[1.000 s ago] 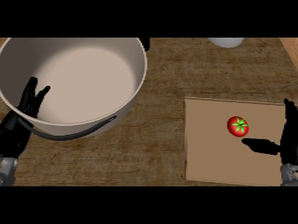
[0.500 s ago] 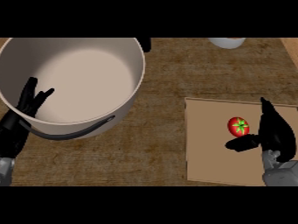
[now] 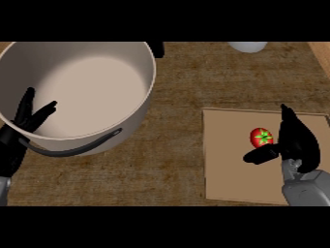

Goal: Pick the tomato from the tray and place it in the pot

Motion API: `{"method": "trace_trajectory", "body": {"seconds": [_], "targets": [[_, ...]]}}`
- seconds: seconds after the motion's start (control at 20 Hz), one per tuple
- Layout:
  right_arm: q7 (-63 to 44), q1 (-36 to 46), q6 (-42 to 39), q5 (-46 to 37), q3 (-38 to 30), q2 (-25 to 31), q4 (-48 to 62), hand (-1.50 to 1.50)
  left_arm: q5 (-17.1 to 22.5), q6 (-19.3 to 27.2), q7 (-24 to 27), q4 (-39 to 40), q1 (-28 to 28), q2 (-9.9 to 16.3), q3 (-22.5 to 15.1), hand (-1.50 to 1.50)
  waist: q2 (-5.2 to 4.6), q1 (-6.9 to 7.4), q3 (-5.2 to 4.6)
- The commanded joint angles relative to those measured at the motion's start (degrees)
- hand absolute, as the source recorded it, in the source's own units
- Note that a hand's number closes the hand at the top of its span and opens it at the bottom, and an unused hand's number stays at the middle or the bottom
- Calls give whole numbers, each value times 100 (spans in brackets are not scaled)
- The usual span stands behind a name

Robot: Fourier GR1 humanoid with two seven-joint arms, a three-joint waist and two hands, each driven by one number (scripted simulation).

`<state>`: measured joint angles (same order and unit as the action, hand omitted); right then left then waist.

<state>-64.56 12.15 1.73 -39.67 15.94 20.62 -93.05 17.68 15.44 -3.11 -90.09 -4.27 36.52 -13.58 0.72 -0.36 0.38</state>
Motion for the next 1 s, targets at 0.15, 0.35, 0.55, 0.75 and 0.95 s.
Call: {"method": "trace_trajectory", "body": {"seconds": [0.15,0.35,0.55,0.75,0.95], "targets": [[-816,213,-413,-103,-92,-255,147,-150,-239,545,-785,903,313,34,48,0,-117,8,-47],[-682,366,-295,-362,-88,-490,512,-150,-173,505,-1101,877,-12,94,118,0,-145,17,-38],[-599,217,-256,-616,-119,-528,570,-150,-175,540,-1232,647,140,152,131,0,-98,29,-35],[-605,280,-511,-578,-292,-623,794,-150,-279,647,-1270,754,83,51,87,0,-119,-21,-39],[-586,201,-499,-591,-383,-861,966,-150,-286,595,-1347,647,92,149,128,0,-103,-1,-34]]}}
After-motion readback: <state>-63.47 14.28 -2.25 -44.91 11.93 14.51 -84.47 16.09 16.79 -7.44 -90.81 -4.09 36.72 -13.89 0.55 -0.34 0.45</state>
